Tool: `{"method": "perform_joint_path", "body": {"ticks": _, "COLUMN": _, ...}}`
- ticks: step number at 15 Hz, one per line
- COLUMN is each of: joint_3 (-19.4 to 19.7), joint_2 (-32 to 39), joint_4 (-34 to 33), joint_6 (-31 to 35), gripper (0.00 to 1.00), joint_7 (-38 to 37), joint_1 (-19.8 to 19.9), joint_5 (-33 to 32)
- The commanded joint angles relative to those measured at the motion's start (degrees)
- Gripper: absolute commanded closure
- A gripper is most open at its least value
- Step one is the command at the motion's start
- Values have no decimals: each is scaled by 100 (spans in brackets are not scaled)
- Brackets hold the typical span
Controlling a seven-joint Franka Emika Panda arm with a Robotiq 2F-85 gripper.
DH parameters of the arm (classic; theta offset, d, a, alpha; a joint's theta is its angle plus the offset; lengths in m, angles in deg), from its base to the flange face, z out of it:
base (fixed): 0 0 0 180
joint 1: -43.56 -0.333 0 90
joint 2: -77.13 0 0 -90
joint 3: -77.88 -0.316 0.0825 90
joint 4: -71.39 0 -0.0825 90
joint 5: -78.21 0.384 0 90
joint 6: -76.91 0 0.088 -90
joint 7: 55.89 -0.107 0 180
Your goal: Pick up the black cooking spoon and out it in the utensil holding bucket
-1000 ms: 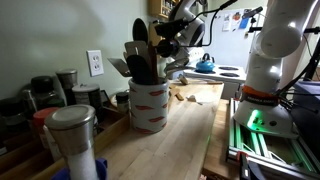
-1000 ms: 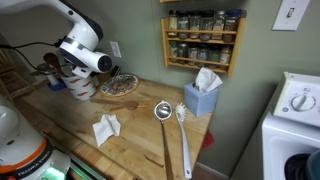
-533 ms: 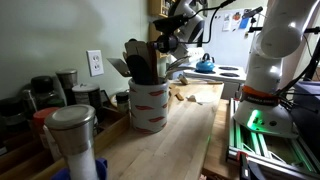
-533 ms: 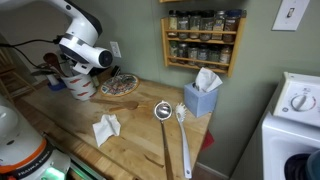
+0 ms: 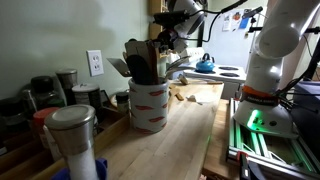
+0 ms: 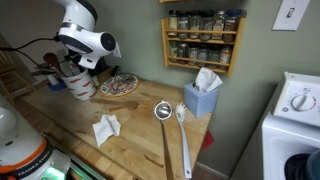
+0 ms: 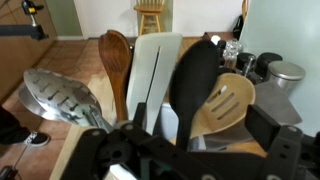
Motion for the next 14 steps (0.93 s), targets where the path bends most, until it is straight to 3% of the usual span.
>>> {"method": "perform_joint_path", "body": {"ticks": 1, "joint_3": -96, "joint_2": -204, "joint_4": -240, "joint_6": 657, "gripper": 0, "joint_7": -266, "joint_1": 207, "joint_5": -887}}
{"method": "perform_joint_path", "body": {"ticks": 9, "joint_3": -224, "joint_2": 80, "joint_4": -955, "joint_6": 1666, "gripper": 0, "joint_7": -660, "joint_1": 322, "joint_5": -3362}}
{"method": "perform_joint_path", "body": {"ticks": 14, "joint_3": -368, "joint_2": 216, "joint_4": -1342, "joint_6": 1802, "gripper": 0, "joint_7": -1154, "joint_1": 219, "joint_5": -5121}}
